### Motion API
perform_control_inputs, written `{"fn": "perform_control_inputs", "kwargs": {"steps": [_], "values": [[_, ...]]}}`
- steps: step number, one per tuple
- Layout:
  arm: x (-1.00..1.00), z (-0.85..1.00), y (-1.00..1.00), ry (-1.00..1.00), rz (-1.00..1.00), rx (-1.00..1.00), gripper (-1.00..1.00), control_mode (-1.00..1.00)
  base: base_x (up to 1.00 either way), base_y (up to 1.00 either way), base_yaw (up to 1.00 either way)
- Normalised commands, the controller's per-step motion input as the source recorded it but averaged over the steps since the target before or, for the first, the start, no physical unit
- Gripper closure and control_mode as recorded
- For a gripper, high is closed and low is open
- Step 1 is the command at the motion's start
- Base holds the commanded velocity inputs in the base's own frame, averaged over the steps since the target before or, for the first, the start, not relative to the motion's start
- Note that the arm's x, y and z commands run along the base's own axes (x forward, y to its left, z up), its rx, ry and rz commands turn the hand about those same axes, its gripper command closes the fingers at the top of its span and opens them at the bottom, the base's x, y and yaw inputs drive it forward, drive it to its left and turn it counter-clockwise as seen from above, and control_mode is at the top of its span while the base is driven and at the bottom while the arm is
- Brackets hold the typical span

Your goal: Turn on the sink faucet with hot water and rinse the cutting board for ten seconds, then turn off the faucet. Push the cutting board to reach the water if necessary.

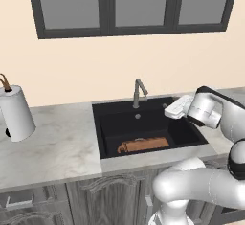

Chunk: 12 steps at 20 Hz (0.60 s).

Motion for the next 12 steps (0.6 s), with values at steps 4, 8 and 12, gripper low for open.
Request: {"fn": "perform_control_inputs", "kwargs": {"steps": [4, 8, 12], "values": [[0.23, 0.0, 0.0, 0.0, 0.1, 0.0, -1.0, -1.0, 0.0, 0.0, 0.0], [0.31, 0.0, 0.0, -0.01, 0.09, 0.0, -1.0, -1.0, 0.0, 0.0, 0.0], [0.3, 0.0, 0.0, -0.04, 0.11, 0.0, -1.0, -1.0, 0.0, 0.0, 0.0]]}}
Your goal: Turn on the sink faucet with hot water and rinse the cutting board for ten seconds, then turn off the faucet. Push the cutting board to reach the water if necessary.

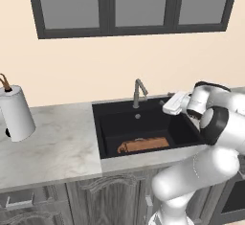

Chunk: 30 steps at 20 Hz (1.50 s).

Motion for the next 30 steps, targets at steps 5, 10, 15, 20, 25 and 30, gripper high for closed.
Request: {"fn": "perform_control_inputs", "kwargs": {"steps": [5, 10, 15, 20, 25, 30], "values": [[0.19, 0.0, 0.0, -0.03, 0.16, 0.0, -1.0, -1.0, 0.0, 0.0, 0.0], [0.23, 0.0, 0.0, 0.0, 0.25, 0.0, -1.0, -1.0, 0.0, 0.0, 0.0], [0.11, 0.0, 0.0, 0.0, 0.25, 0.0, -1.0, -1.0, 0.0, 0.0, 0.0], [0.08, -0.02, 0.0, -0.02, 0.19, 0.0, -1.0, -1.0, 0.0, 0.0, 0.0], [0.24, -0.17, 0.0, 0.0, 0.15, 0.0, -1.0, -1.0, 0.0, 0.0, 0.0], [0.31, -0.06, 0.09, 0.0, 0.15, 0.0, -1.0, -1.0, 0.0, 0.0, 0.0]]}}
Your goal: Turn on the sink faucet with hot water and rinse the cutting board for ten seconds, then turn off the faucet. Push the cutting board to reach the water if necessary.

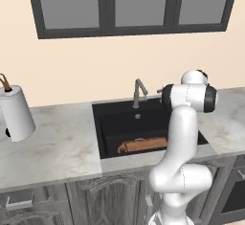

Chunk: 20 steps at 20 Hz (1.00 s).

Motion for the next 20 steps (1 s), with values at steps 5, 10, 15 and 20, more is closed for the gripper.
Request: {"fn": "perform_control_inputs", "kwargs": {"steps": [5, 10, 15, 20], "values": [[0.27, -0.03, 0.12, 0.0, 0.04, 0.0, -1.0, -1.0, 0.0, 0.0, 0.0], [0.21, -0.07, 0.1, 0.0, 0.0, 0.0, -1.0, -1.0, 0.0, 0.0, 0.0], [0.1, -0.06, 0.16, 0.0, 0.0, 0.0, -1.0, -1.0, 0.0, 0.0, 0.0], [0.0, 0.0, 0.21, 0.0, 0.0, -0.03, -1.0, -1.0, 0.0, 0.0, 0.0]]}}
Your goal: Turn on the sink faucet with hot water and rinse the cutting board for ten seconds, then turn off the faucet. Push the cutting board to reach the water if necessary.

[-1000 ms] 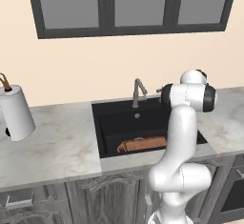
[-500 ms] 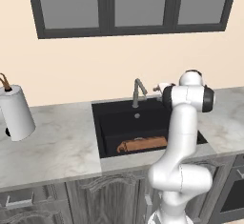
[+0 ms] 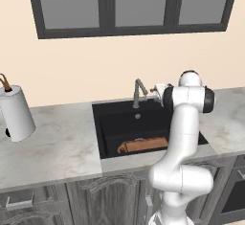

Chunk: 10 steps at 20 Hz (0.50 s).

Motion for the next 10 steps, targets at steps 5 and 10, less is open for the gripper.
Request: {"fn": "perform_control_inputs", "kwargs": {"steps": [5, 10], "values": [[0.0, 0.0, 0.24, 0.0, 0.0, -0.05, -1.0, -1.0, 0.0, 0.0, 0.0], [0.0, 0.0, 0.23, 0.0, 0.0, -0.04, -1.0, -1.0, 0.0, 0.0, 0.0]]}}
